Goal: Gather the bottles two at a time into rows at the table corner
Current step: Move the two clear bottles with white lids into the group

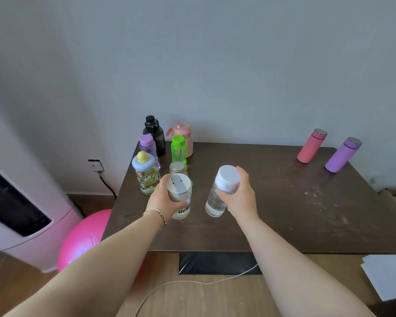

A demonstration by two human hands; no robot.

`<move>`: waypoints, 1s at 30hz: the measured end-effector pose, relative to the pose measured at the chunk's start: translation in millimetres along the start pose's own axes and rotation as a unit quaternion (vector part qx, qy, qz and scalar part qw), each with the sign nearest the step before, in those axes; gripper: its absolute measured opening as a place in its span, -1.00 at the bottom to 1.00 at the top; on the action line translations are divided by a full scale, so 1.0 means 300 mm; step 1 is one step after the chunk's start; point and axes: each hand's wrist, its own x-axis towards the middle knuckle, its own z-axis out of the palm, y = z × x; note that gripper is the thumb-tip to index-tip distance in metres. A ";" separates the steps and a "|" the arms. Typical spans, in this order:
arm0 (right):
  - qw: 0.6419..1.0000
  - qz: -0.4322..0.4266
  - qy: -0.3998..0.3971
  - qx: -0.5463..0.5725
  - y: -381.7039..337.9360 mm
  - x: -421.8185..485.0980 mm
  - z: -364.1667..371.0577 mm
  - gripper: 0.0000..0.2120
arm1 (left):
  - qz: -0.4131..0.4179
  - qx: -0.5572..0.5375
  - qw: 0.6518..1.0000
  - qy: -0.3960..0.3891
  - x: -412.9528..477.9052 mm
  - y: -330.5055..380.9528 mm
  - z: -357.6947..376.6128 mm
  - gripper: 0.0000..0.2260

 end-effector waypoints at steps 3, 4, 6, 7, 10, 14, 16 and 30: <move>1.000 -0.006 -0.010 -0.005 -0.053 0.000 0.115 -0.10 | -0.006 0.006 1.000 0.009 0.027 -0.079 -0.079 -0.15; 1.000 -0.008 -0.013 -0.006 -0.069 -0.002 0.150 -0.10 | -0.011 0.009 1.000 0.010 0.037 -0.107 -0.102 -0.15; 1.000 -0.011 -0.018 -0.008 -0.092 -0.002 0.211 -0.10 | -0.019 0.012 1.000 0.011 0.056 -0.160 -0.142 -0.13; 1.000 -0.011 -0.022 -0.009 -0.102 -0.001 0.239 -0.09 | -0.022 0.014 1.000 0.012 0.066 -0.185 -0.161 -0.12; 0.999 -0.009 -0.032 -0.017 -0.123 0.004 0.308 -0.09 | -0.034 0.012 0.999 0.015 0.094 -0.249 -0.201 -0.11; 0.999 -0.004 -0.040 -0.027 -0.128 0.005 0.384 -0.10 | -0.036 0.007 0.999 0.016 0.118 -0.320 -0.222 -0.14; 0.998 -0.001 -0.046 -0.032 -0.126 0.003 0.414 -0.10 | -0.040 0.003 0.999 0.013 0.123 -0.354 -0.225 -0.14; 0.997 0.005 -0.067 -0.046 -0.102 -0.031 0.539 -0.11 | -0.029 0.003 1.000 0.012 0.158 -0.459 -0.225 -0.15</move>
